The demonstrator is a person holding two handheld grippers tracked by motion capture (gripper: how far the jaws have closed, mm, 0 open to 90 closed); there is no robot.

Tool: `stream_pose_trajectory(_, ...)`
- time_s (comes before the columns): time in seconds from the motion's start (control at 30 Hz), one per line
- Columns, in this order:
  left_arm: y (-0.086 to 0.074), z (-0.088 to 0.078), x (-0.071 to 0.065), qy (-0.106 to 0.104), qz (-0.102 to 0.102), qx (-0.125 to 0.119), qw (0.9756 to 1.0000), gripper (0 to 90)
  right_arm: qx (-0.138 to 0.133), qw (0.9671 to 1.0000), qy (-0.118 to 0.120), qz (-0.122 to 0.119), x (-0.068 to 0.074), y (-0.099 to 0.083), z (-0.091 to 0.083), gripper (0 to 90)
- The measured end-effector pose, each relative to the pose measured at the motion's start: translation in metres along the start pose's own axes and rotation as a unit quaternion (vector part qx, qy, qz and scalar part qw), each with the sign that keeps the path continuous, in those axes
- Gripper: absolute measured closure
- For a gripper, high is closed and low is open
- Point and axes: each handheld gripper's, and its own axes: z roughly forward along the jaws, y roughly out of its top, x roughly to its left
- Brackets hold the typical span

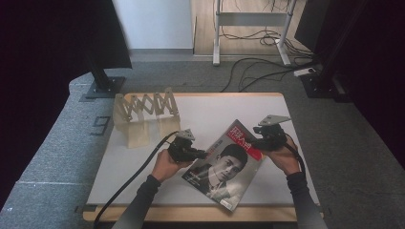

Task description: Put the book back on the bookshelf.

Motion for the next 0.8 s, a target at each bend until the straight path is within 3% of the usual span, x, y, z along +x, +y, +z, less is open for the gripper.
stream_pose_trajectory(0.13, 0.003, -0.014, -0.003, -0.005, 0.023, 0.004, 0.9997, 88.4, -0.006, 0.9999, 0.015, -0.004, -0.002, 0.0, 0.004, 35.6)
stream_pose_trajectory(0.43, 0.007, -0.027, -0.009, -0.018, 0.05, 0.013, 0.9985, 88.3, -0.023, 0.9978, 0.061, -0.014, -0.005, 0.004, 0.009, 35.4)
stream_pose_trajectory(0.5, 0.008, -0.029, -0.01, -0.022, 0.054, 0.014, 0.9982, 88.3, -0.028, 0.9957, 0.086, -0.021, -0.005, 0.006, 0.01, 38.7)
stream_pose_trajectory(0.53, 0.008, -0.03, -0.01, -0.024, 0.054, 0.012, 0.9982, 88.3, -0.028, 0.9957, 0.086, -0.021, -0.005, 0.006, 0.01, 38.7)
stream_pose_trajectory(0.57, 0.009, -0.031, -0.01, -0.026, 0.056, 0.013, 0.998, 88.3, -0.029, 0.9944, 0.099, -0.023, -0.005, 0.008, 0.009, 43.5)
stream_pose_trajectory(0.8, 0.008, -0.03, -0.009, -0.029, 0.059, 0.02, 0.9977, 88.2, -0.021, 0.9938, 0.106, -0.028, -0.004, 0.011, 0.006, 61.7)
